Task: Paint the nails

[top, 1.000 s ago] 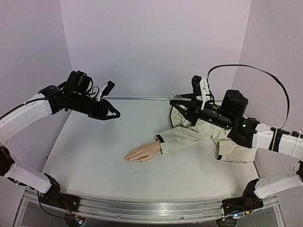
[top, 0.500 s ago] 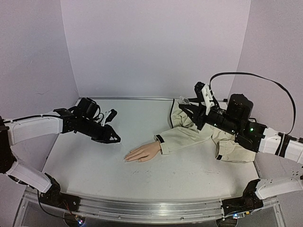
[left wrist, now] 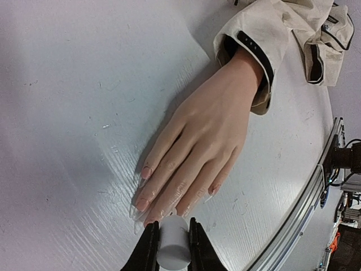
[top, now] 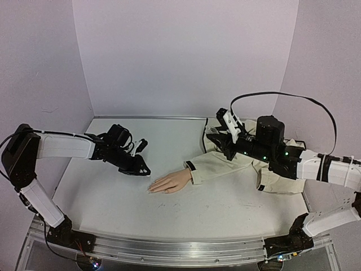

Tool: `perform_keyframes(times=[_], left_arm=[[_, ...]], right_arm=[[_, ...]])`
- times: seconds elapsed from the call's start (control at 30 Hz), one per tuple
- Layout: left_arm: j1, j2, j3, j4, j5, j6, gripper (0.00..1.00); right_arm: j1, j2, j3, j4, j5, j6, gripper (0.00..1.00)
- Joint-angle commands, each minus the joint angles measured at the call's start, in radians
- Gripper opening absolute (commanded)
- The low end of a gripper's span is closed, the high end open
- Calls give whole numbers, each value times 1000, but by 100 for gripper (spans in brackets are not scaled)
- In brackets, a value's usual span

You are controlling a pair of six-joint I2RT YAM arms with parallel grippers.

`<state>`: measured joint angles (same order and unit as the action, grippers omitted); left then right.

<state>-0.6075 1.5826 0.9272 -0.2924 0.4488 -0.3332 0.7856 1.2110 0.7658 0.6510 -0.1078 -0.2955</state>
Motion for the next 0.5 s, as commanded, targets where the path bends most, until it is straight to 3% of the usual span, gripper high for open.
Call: perform_keyframes(times=[0.0, 0.47], left_arm=[[2, 48, 72, 59, -4, 5, 0], [7, 94, 93, 65, -17, 9, 0]], right_arm=[[-37, 9, 59, 80, -28, 2, 0], [-81, -5, 37, 110, -56, 16, 0]])
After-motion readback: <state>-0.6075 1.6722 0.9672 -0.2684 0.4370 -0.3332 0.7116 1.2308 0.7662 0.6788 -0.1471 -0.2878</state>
